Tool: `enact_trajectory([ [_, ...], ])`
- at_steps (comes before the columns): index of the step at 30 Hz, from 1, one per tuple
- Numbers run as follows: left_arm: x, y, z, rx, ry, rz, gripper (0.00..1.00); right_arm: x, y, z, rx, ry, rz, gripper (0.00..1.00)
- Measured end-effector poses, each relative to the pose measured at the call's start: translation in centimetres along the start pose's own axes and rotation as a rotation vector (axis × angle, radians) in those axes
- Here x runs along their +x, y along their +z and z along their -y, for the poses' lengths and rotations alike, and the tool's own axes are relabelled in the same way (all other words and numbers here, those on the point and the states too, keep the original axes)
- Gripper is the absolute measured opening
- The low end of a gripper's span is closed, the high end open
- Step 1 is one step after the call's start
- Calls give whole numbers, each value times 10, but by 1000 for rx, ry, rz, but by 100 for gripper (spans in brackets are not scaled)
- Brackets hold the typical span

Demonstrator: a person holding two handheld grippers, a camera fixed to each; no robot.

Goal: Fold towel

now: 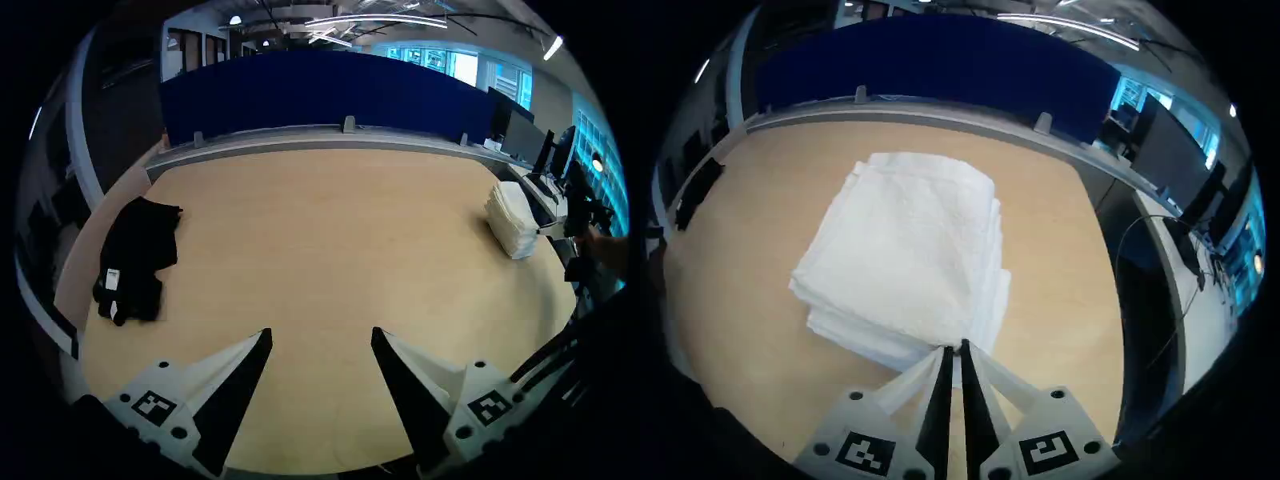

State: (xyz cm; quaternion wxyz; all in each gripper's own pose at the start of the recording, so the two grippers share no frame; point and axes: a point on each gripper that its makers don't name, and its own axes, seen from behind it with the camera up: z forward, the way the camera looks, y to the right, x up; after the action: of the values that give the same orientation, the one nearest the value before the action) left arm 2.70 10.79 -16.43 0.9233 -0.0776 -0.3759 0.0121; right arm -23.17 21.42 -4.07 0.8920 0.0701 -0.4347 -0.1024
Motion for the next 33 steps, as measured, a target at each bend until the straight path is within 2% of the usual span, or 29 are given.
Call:
enact_trajectory([
  [24,-4,-5,2,4,6,-1,92,-14,3,-1,-6,23,34,7],
  [33,-4,-4,4,6,7,-1,92,-1,-5,0,-7,46,-17,9],
])
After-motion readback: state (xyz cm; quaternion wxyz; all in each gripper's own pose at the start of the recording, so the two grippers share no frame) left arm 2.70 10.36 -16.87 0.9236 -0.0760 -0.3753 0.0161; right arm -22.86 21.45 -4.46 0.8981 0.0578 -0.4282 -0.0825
